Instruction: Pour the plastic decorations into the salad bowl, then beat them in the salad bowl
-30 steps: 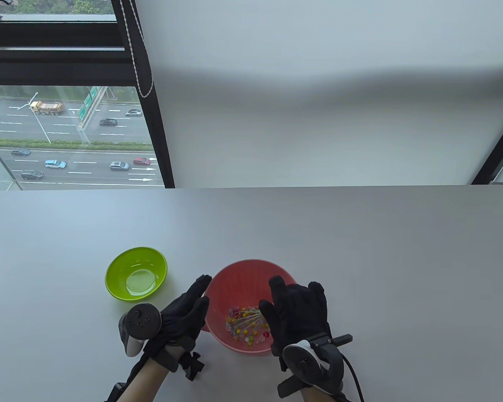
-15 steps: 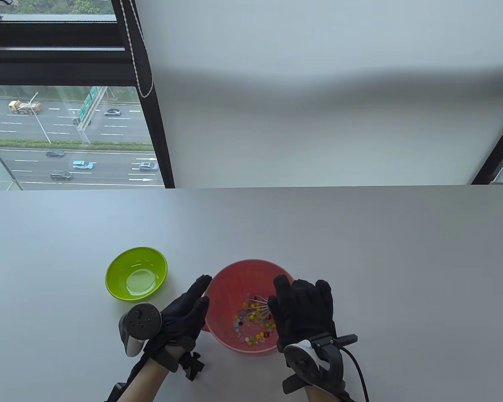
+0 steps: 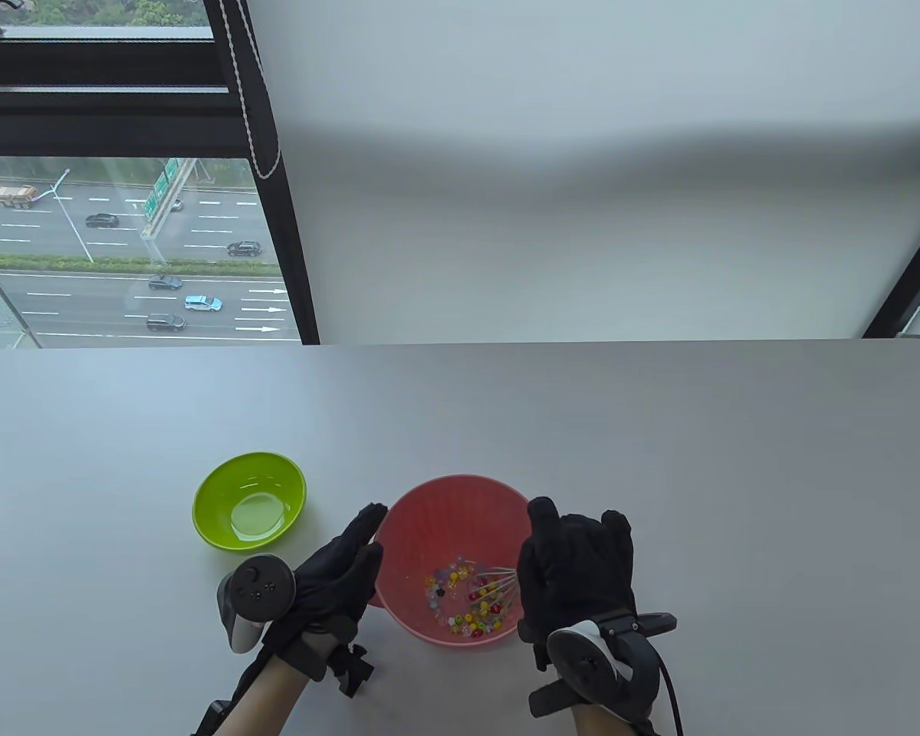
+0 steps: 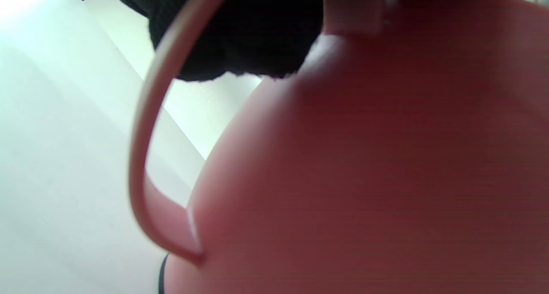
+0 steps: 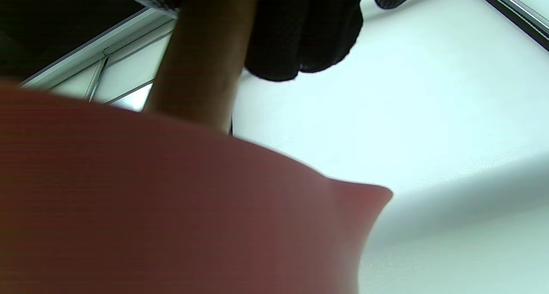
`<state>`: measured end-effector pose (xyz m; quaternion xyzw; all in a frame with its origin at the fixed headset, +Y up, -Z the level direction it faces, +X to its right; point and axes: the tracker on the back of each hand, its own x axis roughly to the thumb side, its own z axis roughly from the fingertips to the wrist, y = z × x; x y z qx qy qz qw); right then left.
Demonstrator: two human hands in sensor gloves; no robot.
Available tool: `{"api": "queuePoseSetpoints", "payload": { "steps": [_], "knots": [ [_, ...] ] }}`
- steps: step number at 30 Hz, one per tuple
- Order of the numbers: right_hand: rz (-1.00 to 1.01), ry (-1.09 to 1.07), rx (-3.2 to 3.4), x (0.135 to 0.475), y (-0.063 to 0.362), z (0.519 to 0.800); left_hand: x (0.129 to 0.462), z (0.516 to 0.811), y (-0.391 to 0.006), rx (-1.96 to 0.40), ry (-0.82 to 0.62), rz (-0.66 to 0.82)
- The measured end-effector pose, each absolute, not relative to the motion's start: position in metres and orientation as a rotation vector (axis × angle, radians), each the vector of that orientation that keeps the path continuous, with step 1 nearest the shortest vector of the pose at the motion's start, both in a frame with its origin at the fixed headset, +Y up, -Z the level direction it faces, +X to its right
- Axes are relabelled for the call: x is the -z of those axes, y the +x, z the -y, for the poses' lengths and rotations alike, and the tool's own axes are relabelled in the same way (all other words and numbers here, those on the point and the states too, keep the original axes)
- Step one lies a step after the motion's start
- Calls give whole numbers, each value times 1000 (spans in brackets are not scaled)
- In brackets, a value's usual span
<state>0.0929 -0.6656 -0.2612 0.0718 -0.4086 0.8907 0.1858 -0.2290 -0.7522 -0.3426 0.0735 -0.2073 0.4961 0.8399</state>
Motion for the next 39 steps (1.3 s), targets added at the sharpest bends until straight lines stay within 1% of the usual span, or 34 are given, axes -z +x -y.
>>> {"api": "queuePoseSetpoints", "payload": {
  "steps": [7,10,26,39],
  "knots": [
    [993,274,-2521,267,78,675,343,752,-229,-1049,155,438],
    [980,300,-2507,266,74,674,343,752,-229,-1050,154,438],
    [1100,297,-2601,264,73,675,343,752,-229,-1051,154,438],
    [1153,219,-2518,260,91,665,343,752,-229,-1052,153,439]
  ]
}}
